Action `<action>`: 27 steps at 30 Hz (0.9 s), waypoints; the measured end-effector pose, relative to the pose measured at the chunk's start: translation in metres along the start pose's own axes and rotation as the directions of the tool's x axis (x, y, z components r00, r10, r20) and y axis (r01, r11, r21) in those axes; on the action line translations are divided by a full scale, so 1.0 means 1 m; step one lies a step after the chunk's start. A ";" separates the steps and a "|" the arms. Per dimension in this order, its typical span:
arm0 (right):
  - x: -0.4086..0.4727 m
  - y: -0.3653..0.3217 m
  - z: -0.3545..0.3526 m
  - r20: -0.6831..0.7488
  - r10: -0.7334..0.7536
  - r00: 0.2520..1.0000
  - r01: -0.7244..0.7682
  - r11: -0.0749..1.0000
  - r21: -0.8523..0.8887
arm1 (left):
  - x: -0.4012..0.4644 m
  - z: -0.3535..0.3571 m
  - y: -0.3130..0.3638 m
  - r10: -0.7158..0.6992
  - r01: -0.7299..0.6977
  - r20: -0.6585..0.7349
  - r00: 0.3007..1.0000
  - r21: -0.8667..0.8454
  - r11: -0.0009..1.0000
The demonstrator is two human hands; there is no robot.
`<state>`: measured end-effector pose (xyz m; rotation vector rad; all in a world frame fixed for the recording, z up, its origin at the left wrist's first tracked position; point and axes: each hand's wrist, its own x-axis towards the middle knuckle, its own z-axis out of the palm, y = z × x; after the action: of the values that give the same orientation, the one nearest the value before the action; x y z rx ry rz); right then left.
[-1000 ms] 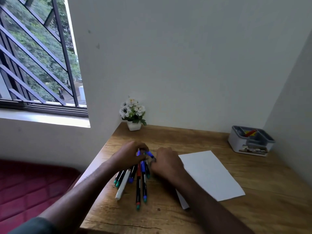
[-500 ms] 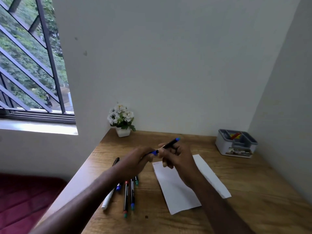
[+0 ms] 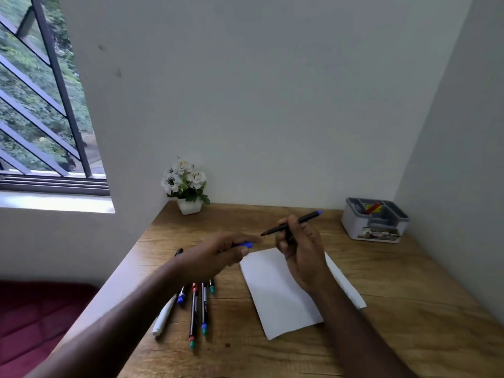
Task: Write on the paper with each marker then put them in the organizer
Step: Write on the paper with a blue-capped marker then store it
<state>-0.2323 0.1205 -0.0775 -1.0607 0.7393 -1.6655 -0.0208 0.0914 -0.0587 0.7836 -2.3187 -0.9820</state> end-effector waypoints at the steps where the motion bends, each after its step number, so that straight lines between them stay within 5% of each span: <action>1: 0.001 -0.002 -0.004 -0.025 -0.023 0.999 0.023 1.000 0.007 | 0.002 -0.002 -0.004 -0.030 0.031 -0.007 1.000 0.020 0.999; 4: -0.001 0.006 -0.011 -0.071 -0.080 0.994 0.071 0.990 -0.121 | 0.016 -0.009 -0.024 -0.096 0.103 -0.063 0.993 0.127 0.986; 8: -0.006 0.026 -0.010 -0.111 -0.085 0.990 0.015 0.855 -0.519 | 0.038 -0.013 -0.050 -0.191 0.230 -0.167 0.967 0.254 0.939; 15: 0.000 0.038 -0.012 -0.087 0.101 0.991 -0.132 0.676 -0.725 | 0.062 -0.007 -0.087 -0.224 0.226 -0.047 0.974 0.337 0.914; 20: 0.025 0.031 -0.011 -0.007 0.099 0.995 -0.061 0.556 -0.829 | 0.067 -0.002 -0.093 -0.138 0.153 -0.068 0.988 0.371 0.916; 27: 0.029 0.052 -0.020 0.024 0.092 0.996 -0.041 0.640 -0.767 | 0.063 -0.003 -0.081 -0.121 0.130 -0.045 0.992 0.348 0.928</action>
<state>-0.2328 0.0756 -0.1222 -1.6333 1.5089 -1.2273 -0.0383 0.0012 -0.1043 1.0890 -2.4829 -0.6075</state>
